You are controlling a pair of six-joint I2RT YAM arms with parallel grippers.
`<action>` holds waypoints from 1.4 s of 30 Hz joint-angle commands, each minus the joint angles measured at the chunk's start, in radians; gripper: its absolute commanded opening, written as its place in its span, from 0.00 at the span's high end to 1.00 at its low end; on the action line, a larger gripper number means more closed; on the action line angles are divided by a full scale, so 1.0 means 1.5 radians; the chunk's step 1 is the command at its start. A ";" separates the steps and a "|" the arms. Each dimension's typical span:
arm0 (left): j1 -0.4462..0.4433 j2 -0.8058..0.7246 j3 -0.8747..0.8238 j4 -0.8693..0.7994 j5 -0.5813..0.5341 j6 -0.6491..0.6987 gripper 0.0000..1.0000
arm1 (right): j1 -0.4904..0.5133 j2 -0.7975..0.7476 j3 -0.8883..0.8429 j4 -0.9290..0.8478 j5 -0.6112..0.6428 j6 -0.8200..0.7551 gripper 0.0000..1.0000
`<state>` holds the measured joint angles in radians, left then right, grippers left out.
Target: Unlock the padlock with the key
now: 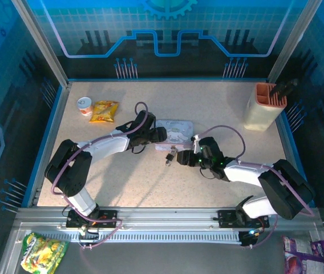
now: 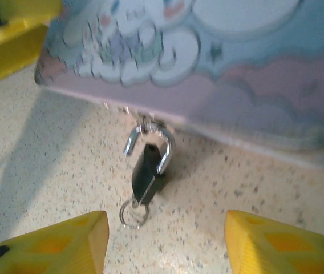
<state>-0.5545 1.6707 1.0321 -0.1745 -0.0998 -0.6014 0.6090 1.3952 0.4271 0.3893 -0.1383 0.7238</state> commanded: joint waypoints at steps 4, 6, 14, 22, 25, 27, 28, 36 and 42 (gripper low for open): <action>0.003 -0.005 -0.010 0.016 -0.015 -0.022 0.18 | 0.062 0.068 -0.015 0.146 0.071 0.084 0.49; 0.003 0.000 -0.003 0.011 -0.015 -0.023 0.19 | 0.069 0.098 -0.005 0.162 0.073 0.098 0.52; 0.004 0.035 0.025 -0.023 -0.023 -0.011 0.18 | 0.070 0.159 0.016 0.187 0.098 0.129 0.62; 0.005 0.029 0.005 -0.010 -0.048 -0.032 0.18 | 0.068 0.222 0.051 0.201 0.056 0.155 0.67; 0.005 0.020 -0.009 0.002 -0.053 -0.041 0.19 | 0.068 0.233 0.050 0.202 0.065 0.153 0.71; 0.005 0.018 -0.010 0.000 -0.053 -0.041 0.19 | 0.066 0.243 0.051 0.211 0.058 0.157 0.73; 0.005 0.016 -0.012 0.002 -0.055 -0.042 0.19 | 0.066 0.247 0.051 0.219 0.054 0.160 0.74; 0.005 -0.003 -0.029 0.011 -0.069 -0.054 0.19 | 0.063 0.254 0.052 0.204 0.080 0.172 0.76; 0.004 -0.006 -0.036 0.019 -0.069 -0.067 0.19 | 0.066 0.241 0.086 0.103 0.119 0.178 0.76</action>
<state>-0.5533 1.6859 1.0000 -0.1253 -0.1795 -0.6823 0.7071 1.7355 0.5426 0.7136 0.0036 0.9428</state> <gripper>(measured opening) 0.812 0.239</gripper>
